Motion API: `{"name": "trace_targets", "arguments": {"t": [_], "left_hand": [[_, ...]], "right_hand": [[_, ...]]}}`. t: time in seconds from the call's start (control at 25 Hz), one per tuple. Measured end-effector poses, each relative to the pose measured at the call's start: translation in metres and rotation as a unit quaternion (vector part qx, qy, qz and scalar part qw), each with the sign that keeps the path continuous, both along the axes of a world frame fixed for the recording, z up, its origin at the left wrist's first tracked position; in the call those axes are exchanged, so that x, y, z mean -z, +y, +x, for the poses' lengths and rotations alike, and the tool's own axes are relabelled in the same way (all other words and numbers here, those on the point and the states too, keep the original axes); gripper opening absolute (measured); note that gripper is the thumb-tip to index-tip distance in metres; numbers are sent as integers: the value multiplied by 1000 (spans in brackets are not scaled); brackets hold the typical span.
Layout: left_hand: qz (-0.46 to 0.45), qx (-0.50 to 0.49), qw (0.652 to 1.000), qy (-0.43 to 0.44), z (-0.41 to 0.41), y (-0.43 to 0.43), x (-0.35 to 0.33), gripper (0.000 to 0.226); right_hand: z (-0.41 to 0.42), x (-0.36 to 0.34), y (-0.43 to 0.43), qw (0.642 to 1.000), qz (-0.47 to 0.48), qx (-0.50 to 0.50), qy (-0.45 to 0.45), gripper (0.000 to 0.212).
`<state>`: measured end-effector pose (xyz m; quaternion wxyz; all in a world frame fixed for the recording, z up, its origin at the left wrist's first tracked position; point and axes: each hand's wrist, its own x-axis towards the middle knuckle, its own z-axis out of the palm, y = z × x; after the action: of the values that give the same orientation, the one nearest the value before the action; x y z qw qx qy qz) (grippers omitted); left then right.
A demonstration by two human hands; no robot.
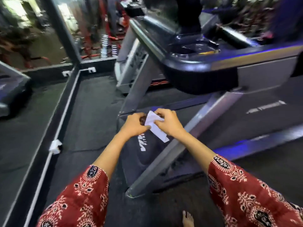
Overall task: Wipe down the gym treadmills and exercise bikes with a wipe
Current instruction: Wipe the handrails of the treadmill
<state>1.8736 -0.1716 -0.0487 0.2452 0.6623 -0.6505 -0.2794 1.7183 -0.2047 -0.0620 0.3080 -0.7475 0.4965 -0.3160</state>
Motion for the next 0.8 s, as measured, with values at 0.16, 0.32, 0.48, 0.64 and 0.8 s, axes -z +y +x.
{"name": "trace_targets", "arguments": {"t": [0.16, 0.32, 0.48, 0.64, 0.8], "left_hand": [[9, 68, 992, 106, -48, -8, 5, 19], [112, 35, 952, 282, -96, -24, -12, 15], [149, 60, 914, 372, -156, -29, -26, 9], [159, 79, 883, 433, -208, -25, -45, 6], [141, 102, 887, 428, -244, -21, -68, 6]], "right_hand": [[-55, -11, 13, 994, 15, 76, -75, 15], [-95, -11, 18, 972, -56, 200, -105, 11], [-132, -6, 32, 935, -158, 303, -95, 7], [-168, -6, 44, 897, -262, 349, -72, 22], [-195, -9, 53, 884, -332, 325, -57, 41]]}}
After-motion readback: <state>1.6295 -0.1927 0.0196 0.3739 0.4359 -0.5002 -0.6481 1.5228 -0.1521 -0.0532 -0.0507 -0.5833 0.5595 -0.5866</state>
